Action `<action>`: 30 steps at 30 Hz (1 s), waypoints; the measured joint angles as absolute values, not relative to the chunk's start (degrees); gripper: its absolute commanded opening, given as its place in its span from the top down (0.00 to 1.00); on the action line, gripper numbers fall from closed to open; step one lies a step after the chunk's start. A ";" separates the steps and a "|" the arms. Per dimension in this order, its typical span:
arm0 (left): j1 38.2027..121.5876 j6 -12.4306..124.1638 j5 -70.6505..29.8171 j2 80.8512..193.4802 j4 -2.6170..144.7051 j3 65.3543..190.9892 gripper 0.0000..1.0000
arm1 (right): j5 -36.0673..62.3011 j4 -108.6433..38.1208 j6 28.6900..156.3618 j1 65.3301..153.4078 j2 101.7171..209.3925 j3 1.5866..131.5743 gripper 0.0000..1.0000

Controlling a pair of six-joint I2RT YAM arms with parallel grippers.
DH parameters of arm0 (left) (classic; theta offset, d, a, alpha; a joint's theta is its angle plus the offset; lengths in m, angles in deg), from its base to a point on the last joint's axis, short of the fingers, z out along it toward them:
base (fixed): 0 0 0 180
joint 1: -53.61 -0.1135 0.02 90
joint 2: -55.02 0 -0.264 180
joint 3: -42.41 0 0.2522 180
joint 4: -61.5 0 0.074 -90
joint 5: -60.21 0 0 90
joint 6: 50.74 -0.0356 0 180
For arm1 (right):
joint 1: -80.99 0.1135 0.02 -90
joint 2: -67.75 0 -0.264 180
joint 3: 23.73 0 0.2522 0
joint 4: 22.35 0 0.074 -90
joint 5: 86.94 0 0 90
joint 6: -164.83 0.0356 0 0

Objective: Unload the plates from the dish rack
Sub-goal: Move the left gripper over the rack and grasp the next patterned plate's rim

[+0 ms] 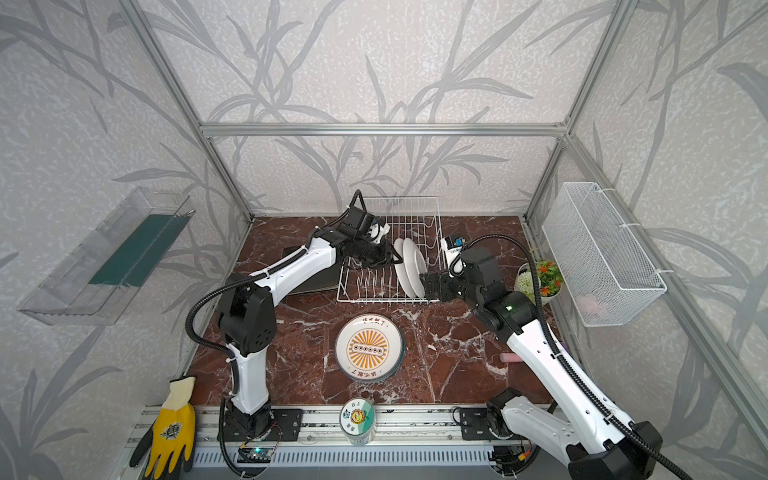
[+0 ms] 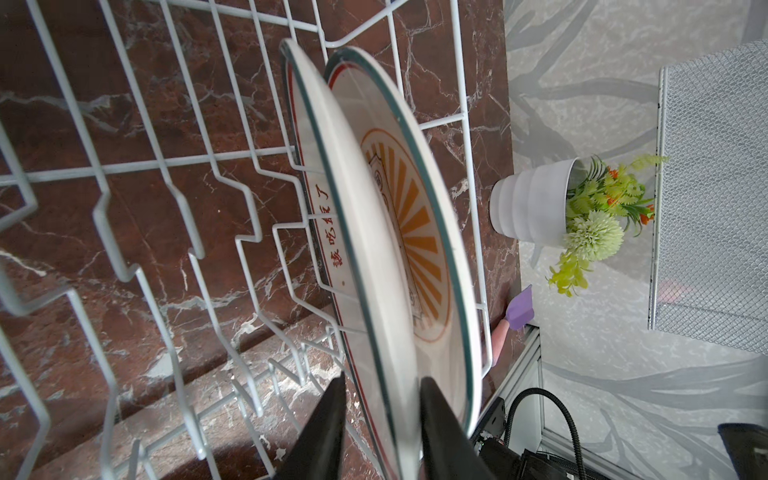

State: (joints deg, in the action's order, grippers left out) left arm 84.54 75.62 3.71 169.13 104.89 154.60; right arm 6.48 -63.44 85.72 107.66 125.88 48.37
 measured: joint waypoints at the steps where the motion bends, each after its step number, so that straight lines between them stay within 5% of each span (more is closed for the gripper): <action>1: 84.63 75.84 3.71 169.15 104.78 154.60 0.72 | 6.48 -63.42 85.72 107.66 125.88 48.37 0.01; 17: 85.77 79.84 5.89 169.45 100.37 154.60 1.00 | 6.48 -63.40 85.48 107.66 125.90 48.33 0.01; 30: 85.81 86.72 7.95 169.21 94.90 152.18 1.00 | 6.46 -63.40 85.24 107.55 125.90 48.33 0.01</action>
